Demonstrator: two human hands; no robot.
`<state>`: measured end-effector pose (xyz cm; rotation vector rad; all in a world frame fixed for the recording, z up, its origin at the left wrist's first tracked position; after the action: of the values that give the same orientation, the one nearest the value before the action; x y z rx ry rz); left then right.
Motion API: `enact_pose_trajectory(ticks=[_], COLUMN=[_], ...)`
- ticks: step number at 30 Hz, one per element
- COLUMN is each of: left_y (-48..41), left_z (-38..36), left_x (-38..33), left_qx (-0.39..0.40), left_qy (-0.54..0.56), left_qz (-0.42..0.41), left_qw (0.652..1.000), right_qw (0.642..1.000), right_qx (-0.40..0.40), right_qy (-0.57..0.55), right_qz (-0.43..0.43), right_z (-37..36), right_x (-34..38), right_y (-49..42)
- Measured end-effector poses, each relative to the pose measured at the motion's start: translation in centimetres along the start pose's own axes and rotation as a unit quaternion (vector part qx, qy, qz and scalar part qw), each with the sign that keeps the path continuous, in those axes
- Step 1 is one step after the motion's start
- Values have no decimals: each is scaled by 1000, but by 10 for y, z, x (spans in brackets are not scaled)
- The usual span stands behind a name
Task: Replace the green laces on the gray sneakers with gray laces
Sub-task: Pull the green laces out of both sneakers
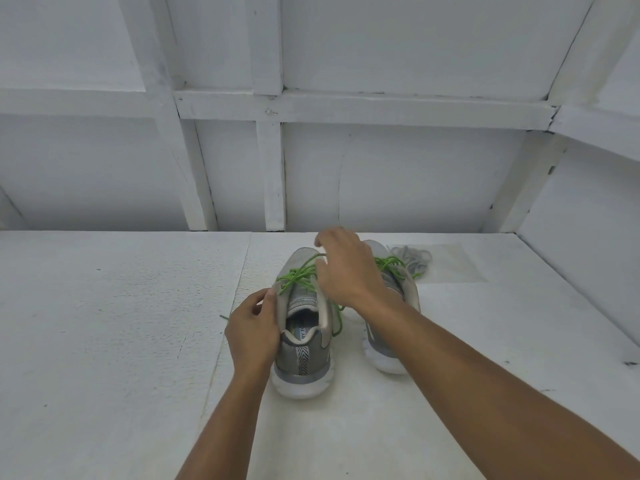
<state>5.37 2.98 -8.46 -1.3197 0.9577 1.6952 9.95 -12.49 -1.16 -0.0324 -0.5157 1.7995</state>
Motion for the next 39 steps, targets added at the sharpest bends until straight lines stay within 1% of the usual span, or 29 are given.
enact_pose_trajectory(ticks=[2,4,8,10,12,14,15,17,19,21,23,25,29,33,36,39], left_y=[1,2,2,2,2,2,2,3,3,2,1,1,3,3,3,4], left_z=[0,0,1,1,2,2,2,1,1,1,1,1,2,1,1,1], left_x=[-1,-1,-1,-1,-1,0,0,0,0,1,2,2,0,0,0,-1], left_qx=[2,5,8,9,9,9,8,8,4,1,1,2,3,7,10,11], left_qy=[0,1,6,15,22,26,27,27,25,22,19,23,34,44,45,52], left_qz=[-2,-3,-2,-1,2,5,4,2,-1,-3,0,3,4,6,7,6], left_qw=[1000,1000,1000,1000,1000,1000,1000,1000,1000,1000,1000,1000,999,999,999,999], right_qw=[998,995,991,992,997,999,998,998,1000,999,996,993,993,987,986,989], right_qx=[45,84,113,102,43,-16,-32,-39,-21,26,82,111,102,133,138,112], right_qy=[-20,0,23,22,24,41,48,38,-4,-30,-17,-8,-22,-69,-45,-28], right_qz=[31,56,70,70,52,8,-12,-26,-7,25,44,50,52,61,80,94], right_z=[-9,-19,-29,-24,-9,10,16,22,18,7,-7,-17,-14,-16,-19,-15], right_x=[10,19,24,21,11,-3,-11,-19,-16,-5,4,9,9,8,13,14], right_y=[4,8,10,6,-1,-8,-10,-11,-8,-2,3,4,1,1,2,0])
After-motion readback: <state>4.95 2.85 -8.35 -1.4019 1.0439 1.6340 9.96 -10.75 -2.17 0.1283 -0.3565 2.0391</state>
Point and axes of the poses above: each hand's wrist, its own y-axis away from the middle knuckle, its own z-axis out of the back of the hand, x = y × z, the point moved 4 cm from there along -y, towards the middle knuckle, and after that the axes turned 4 degrees about z, right-handed, at the moved point
